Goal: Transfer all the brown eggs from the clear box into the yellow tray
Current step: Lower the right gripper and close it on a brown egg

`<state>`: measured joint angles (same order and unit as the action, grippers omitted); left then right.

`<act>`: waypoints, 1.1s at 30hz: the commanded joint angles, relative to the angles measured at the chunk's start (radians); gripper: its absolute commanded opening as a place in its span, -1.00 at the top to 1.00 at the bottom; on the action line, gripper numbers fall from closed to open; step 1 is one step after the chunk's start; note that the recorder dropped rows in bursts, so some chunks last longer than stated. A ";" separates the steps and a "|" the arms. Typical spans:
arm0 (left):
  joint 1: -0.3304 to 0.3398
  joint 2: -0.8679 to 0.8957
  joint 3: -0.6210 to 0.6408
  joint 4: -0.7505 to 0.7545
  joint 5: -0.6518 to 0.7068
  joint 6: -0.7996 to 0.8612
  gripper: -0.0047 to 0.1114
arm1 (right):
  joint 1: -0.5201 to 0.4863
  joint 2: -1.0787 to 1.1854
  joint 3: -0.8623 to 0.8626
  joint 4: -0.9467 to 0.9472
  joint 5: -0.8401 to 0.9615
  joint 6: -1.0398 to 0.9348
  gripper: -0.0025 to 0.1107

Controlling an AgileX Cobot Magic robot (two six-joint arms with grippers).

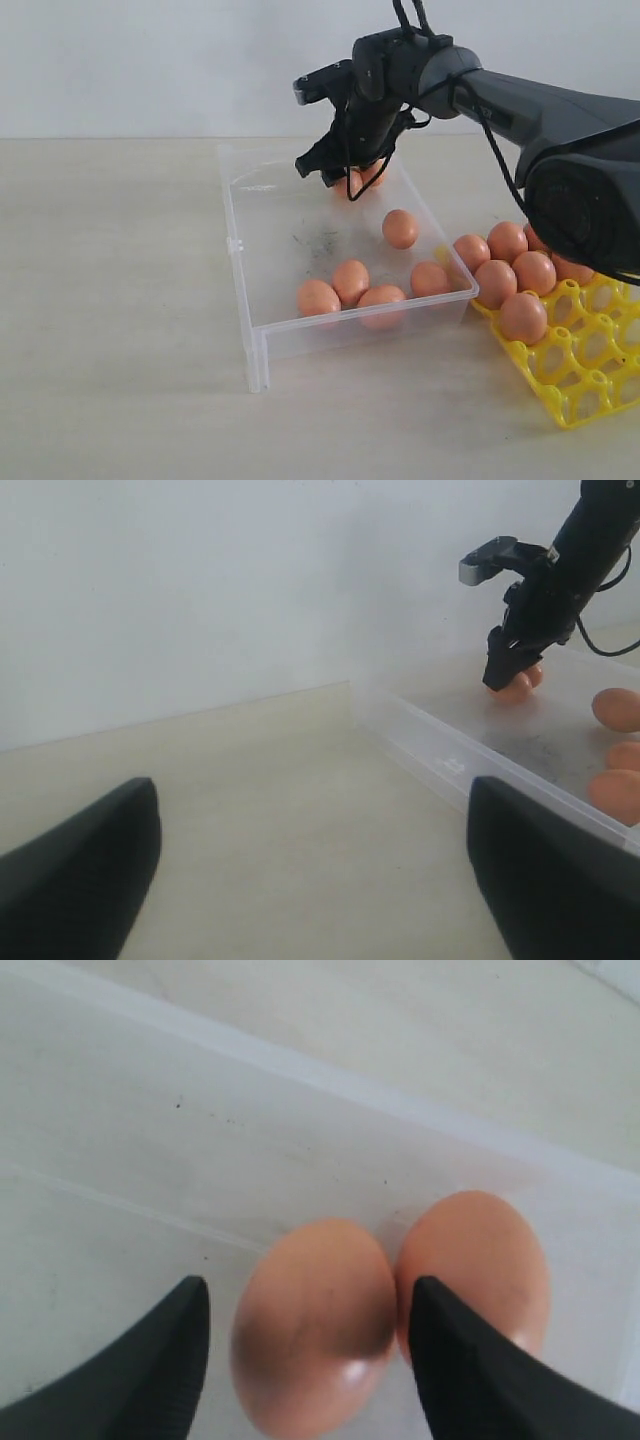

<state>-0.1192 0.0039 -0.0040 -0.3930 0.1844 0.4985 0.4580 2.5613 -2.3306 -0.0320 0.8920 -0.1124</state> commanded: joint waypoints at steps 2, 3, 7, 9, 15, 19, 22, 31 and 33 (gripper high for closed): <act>-0.006 -0.004 0.004 -0.007 -0.007 -0.008 -0.42 | -0.012 0.009 -0.008 0.032 -0.016 0.039 0.01; -0.006 -0.004 0.004 -0.007 -0.007 -0.008 -0.42 | -0.012 0.011 -0.008 0.032 -0.020 0.053 0.01; -0.006 -0.004 0.004 -0.007 -0.007 -0.008 -0.42 | -0.012 0.025 -0.008 0.027 -0.027 0.061 0.01; -0.006 -0.004 0.004 -0.007 -0.007 -0.008 -0.42 | -0.012 0.033 -0.008 0.022 -0.034 0.052 0.01; -0.006 -0.004 0.004 -0.007 -0.007 -0.008 -0.42 | -0.012 0.033 -0.008 0.021 -0.061 0.029 0.25; -0.006 -0.004 0.004 -0.007 -0.007 -0.008 -0.42 | -0.016 0.033 -0.008 0.023 -0.055 0.007 0.96; -0.006 -0.004 0.004 -0.007 -0.007 -0.008 -0.42 | -0.018 0.031 -0.008 0.023 -0.062 -0.008 0.96; -0.006 -0.004 0.004 -0.007 -0.007 -0.008 -0.42 | -0.018 -0.077 0.061 0.038 -0.095 -0.058 0.96; -0.006 -0.004 0.004 -0.007 -0.007 -0.008 -0.42 | -0.018 -0.113 0.111 0.068 -0.118 -0.123 0.96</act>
<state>-0.1192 0.0039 -0.0040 -0.3930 0.1844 0.4985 0.4489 2.5116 -2.2677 0.0100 0.8094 -0.1712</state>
